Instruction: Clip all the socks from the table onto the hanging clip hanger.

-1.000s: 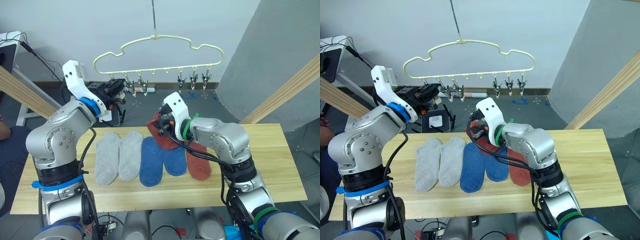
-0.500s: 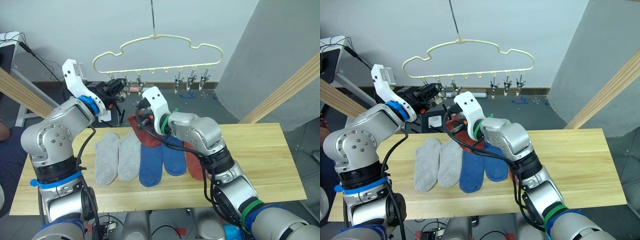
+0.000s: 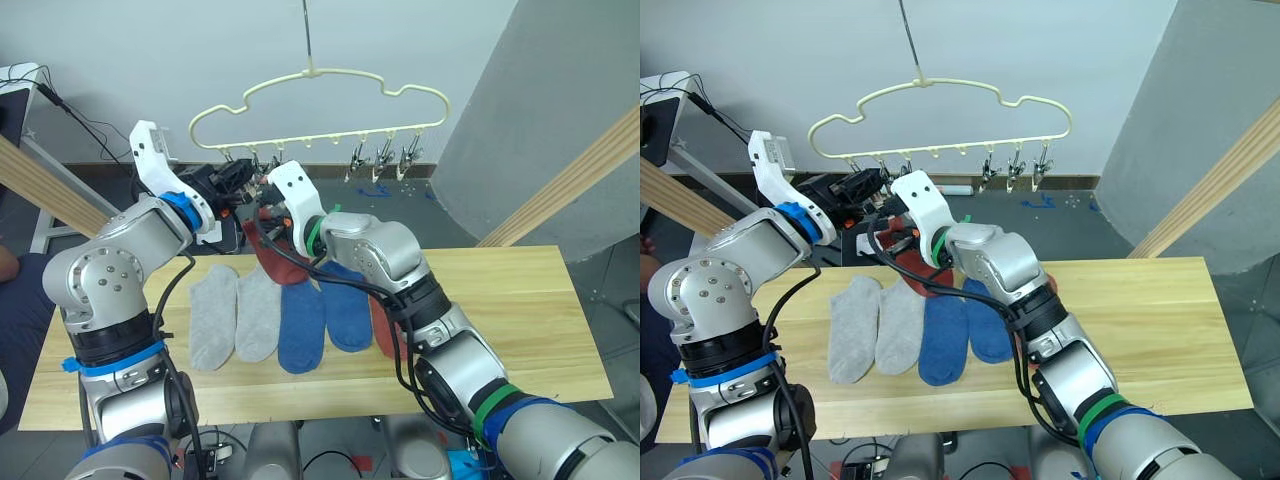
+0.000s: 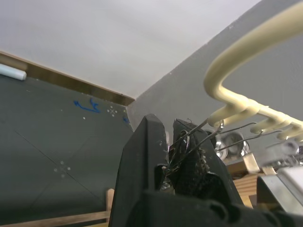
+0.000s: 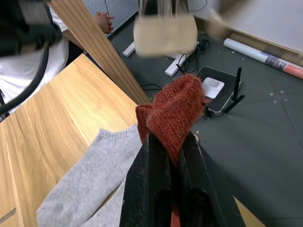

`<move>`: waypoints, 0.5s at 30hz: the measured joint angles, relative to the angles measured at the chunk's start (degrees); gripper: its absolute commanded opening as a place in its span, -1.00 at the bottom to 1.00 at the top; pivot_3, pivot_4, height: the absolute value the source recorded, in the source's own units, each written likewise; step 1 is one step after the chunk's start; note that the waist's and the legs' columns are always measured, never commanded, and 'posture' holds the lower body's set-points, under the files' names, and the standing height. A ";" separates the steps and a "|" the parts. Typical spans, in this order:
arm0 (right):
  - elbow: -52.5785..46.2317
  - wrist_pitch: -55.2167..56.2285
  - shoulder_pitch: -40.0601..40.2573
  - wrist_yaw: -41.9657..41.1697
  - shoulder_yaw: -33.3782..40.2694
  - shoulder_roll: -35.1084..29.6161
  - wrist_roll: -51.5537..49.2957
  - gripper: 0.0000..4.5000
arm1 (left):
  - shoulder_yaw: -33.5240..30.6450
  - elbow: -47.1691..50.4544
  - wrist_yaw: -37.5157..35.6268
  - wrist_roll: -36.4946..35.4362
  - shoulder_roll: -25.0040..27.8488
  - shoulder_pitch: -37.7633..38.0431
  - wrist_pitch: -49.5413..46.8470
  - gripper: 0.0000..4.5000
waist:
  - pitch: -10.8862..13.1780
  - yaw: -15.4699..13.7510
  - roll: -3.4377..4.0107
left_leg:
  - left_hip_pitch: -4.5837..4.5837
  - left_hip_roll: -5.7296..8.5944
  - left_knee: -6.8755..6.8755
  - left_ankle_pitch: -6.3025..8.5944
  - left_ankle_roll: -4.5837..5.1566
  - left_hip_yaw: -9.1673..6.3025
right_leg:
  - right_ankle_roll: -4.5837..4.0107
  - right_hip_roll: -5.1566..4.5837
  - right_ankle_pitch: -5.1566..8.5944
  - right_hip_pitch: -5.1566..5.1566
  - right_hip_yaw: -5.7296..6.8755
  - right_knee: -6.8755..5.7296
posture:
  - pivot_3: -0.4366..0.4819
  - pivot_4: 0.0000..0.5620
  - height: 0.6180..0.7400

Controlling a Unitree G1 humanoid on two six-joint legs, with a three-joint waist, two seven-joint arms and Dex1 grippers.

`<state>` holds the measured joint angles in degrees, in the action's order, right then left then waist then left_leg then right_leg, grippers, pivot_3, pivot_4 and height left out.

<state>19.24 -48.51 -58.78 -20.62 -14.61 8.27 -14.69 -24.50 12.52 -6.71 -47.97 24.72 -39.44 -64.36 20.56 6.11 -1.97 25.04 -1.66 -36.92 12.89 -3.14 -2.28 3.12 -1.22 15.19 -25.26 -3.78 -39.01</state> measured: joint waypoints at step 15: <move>7.13 4.49 -4.37 -0.78 0.06 0.62 -0.03 -0.99 | -0.01 -0.13 1.00 -1.05 -0.02 0.35 0.24 -0.88 | -0.07 0.03 -0.08 | 0.00 -0.01 -0.03 -0.03 -0.06 0.04 | -0.04 -0.01 -0.02 -0.01 0.03 -0.03 | -0.30 0.05 1.00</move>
<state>26.37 -44.02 -63.15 -21.40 -14.56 8.90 -14.71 -24.50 12.39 -5.71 -49.02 24.70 -39.08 -64.12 20.49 6.14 -2.06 25.04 -1.67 -36.94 12.86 -3.20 -2.24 3.09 -1.23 15.17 -25.27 -3.75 -39.04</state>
